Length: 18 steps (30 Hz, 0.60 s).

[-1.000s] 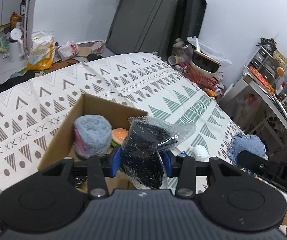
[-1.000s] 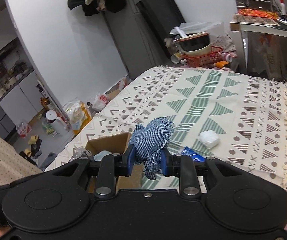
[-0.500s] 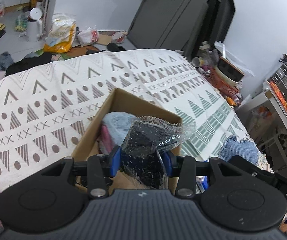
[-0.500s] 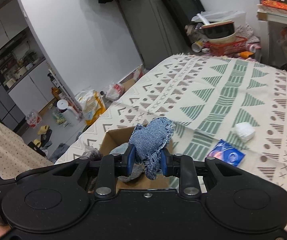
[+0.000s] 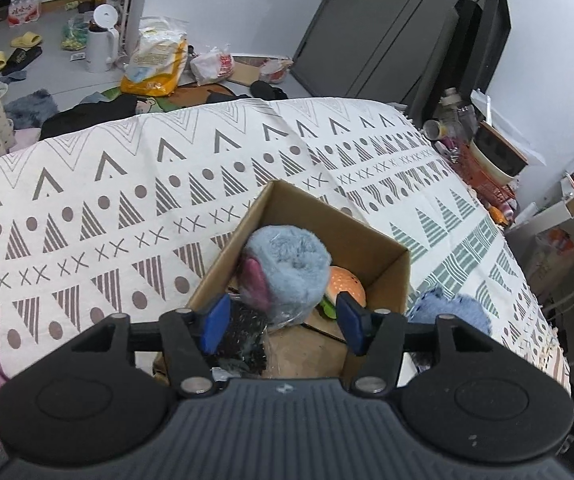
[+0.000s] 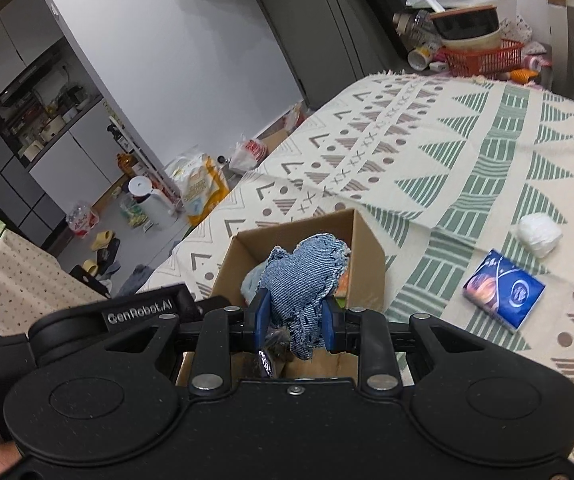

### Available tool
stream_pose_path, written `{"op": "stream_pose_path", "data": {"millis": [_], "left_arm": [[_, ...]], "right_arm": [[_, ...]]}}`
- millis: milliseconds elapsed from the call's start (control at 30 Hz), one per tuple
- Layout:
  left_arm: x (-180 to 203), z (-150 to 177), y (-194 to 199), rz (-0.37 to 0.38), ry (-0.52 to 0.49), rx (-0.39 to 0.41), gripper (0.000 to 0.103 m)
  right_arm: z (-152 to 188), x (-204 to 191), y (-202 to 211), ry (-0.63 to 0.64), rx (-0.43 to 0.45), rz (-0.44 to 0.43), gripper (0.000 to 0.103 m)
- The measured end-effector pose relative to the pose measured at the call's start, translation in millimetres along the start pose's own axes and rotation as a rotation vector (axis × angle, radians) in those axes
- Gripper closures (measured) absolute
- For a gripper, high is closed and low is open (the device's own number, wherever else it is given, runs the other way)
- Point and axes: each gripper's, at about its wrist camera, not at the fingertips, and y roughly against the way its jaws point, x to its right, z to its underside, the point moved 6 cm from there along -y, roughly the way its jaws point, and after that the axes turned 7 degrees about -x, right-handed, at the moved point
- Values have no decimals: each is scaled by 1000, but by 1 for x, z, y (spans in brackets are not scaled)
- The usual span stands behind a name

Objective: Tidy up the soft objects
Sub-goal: 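Release the mesh bag into the box with the left tool while the right tool drops the octopus in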

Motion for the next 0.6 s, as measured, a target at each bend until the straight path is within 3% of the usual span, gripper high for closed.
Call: {"op": "stream_pose_path", "data": {"millis": [133, 200, 267, 367, 433, 600], "left_arm": [[-1, -1, 0, 4, 15, -1, 44], [0, -1, 0, 0, 13, 1, 41], [2, -1, 0, -4, 9, 6, 37], [4, 0, 1, -3, 10, 14, 37], [5, 1, 2, -2, 10, 16, 36], [17, 7, 0, -15, -27, 15, 35]], "right_arm": [[4, -1, -3, 8, -23, -16, 73], [5, 0, -2, -2, -38, -12, 62], [5, 5, 1, -19, -35, -7, 40], [2, 16, 12, -42, -19, -4, 26], [1, 24, 20, -47, -9, 13, 19], [0, 48, 40, -26, 12, 97, 17]]}}
